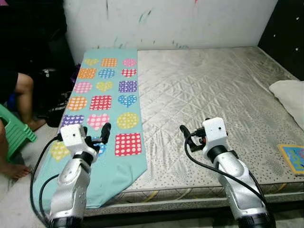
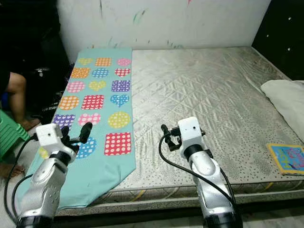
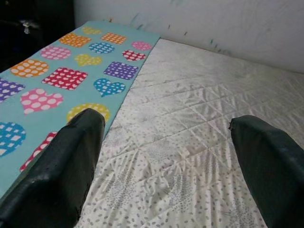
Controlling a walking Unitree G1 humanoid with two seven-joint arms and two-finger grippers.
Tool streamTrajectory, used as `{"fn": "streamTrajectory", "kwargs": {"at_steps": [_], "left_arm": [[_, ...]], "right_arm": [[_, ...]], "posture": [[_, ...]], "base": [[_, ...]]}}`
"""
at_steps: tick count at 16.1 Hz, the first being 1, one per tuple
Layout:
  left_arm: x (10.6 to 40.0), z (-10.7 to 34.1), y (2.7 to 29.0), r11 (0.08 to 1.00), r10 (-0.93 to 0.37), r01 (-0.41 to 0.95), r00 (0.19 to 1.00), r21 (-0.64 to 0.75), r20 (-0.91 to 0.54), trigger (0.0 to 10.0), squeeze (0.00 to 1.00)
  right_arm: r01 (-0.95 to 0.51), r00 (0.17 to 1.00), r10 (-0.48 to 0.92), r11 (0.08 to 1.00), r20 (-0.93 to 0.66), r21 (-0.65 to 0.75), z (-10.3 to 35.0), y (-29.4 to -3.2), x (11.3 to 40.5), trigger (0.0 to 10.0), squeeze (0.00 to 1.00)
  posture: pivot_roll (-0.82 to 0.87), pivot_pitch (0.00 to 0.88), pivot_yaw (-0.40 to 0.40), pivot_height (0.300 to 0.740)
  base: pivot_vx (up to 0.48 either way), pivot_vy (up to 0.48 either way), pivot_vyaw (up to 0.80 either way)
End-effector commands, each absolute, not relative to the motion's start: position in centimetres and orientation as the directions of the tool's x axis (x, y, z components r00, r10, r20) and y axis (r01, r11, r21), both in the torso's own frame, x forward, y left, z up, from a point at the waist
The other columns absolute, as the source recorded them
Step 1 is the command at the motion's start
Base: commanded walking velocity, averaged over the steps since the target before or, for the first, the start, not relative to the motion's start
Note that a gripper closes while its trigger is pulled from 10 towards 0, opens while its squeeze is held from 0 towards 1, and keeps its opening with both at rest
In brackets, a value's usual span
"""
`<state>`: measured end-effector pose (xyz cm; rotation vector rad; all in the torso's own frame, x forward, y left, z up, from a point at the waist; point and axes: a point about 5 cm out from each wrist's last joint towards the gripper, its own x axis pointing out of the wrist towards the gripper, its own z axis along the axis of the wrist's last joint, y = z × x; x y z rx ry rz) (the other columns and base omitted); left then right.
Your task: Clean up the room
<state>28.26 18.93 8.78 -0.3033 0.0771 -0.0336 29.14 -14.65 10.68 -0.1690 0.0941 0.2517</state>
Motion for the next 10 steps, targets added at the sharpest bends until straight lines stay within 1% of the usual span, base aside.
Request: {"fn": "streamTrajectory", "kwargs": {"at_steps": [1, 4, 6, 8, 10], "left_arm": [[28.0, 9.2, 18.9, 0.954, -0.052, 0.031, 0.997, -0.299, -0.061, 10.0, 0.00], [27.7, 9.4, 18.7, 0.952, -0.067, 0.047, 0.996, -0.304, -0.058, 10.0, 0.00], [28.0, 9.5, 18.8, 0.952, -0.067, 0.043, 0.995, -0.303, -0.071, 10.0, 0.00], [27.8, 9.6, 18.8, 0.955, -0.067, 0.039, 0.994, -0.293, -0.087, 10.0, 0.00], [27.5, 9.4, 19.1, 0.959, -0.058, 0.027, 0.993, -0.283, -0.102, 10.0, 0.00]], "right_arm": [[-0.272, 0.960, 0.256, 0.951, -0.117, -0.151, 10.9, -14.6, 28.7, 10.0, 0.00], [-0.283, 0.956, 0.266, 0.947, -0.124, -0.150, 11.0, -14.6, 28.2, 10.0, 0.00], [-0.294, 0.952, 0.277, 0.945, -0.128, -0.141, 11.1, -14.5, 28.4, 10.0, 0.00], [-0.390, 0.911, 0.362, 0.911, -0.196, -0.133, 10.6, -13.6, 27.8, 10.0, 0.00], [-0.434, 0.879, 0.386, 0.892, -0.281, -0.130, 9.7, -13.4, 26.9, 10.0, 0.00]], "posture": [[-0.21, 0.035, 0.006, 0.740], [-0.22, 0.075, 0.009, 0.740], [-0.22, 0.095, 0.013, 0.740], [-0.21, 0.111, 0.016, 0.740], [-0.21, 0.123, 0.015, 0.740]], "base": [[0.000, 0.000, 0.00], [0.000, 0.000, 0.00], [0.000, 0.000, 0.00], [0.000, 0.000, 0.00], [0.000, 0.000, 0.00]]}}
